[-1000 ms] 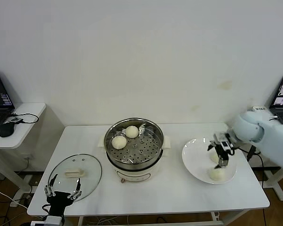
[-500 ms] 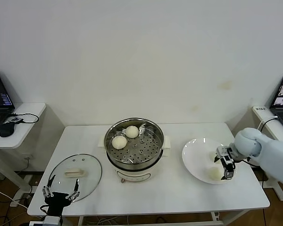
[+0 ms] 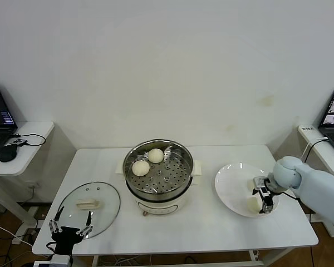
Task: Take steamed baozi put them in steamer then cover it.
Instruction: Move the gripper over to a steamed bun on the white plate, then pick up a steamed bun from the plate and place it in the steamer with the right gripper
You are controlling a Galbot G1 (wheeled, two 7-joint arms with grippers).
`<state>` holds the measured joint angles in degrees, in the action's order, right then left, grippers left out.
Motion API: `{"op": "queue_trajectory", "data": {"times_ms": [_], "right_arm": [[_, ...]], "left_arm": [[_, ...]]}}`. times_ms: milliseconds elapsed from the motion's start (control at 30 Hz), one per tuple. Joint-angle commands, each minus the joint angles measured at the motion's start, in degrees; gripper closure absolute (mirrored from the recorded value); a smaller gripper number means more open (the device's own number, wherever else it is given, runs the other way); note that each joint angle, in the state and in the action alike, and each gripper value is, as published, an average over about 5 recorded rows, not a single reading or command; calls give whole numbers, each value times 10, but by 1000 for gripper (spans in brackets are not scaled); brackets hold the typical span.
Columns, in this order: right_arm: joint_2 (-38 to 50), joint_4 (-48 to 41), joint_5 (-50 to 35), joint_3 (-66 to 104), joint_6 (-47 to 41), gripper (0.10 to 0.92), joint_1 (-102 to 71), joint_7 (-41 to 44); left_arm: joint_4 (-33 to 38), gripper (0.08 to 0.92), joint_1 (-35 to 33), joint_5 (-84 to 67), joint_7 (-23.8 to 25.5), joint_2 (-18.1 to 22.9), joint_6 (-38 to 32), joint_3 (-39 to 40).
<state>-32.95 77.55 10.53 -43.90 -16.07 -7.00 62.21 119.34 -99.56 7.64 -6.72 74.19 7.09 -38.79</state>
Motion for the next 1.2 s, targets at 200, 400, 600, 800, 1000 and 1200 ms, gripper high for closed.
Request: {"op": "queue_trajectory", "data": {"times_ms": [200,400,600,800,1000,1200], "right_arm": [[-13,-18,1,7,-2,372,-5,10],[-7,-10,-12,8,-3,415,9,23],[16,17,-50,-10,-10,431,75,37],[21,42,-108,-86,-17,428,223,41],[-39,44,-176,-188,-26,423,397,37],[-148,31,-235,-231,-38,423,479,19]], "left_arm": [[-2,177,0,0,0,1,0,0],[1,177,1,-1,-1,0,0,-2],[4,177,3,-2,0,-4,0,-3],[7,177,5,-6,0,-9,1,-5],[6,177,3,-11,-2,-12,0,-9],[12,177,5,-11,-1,-11,0,-10]]}}
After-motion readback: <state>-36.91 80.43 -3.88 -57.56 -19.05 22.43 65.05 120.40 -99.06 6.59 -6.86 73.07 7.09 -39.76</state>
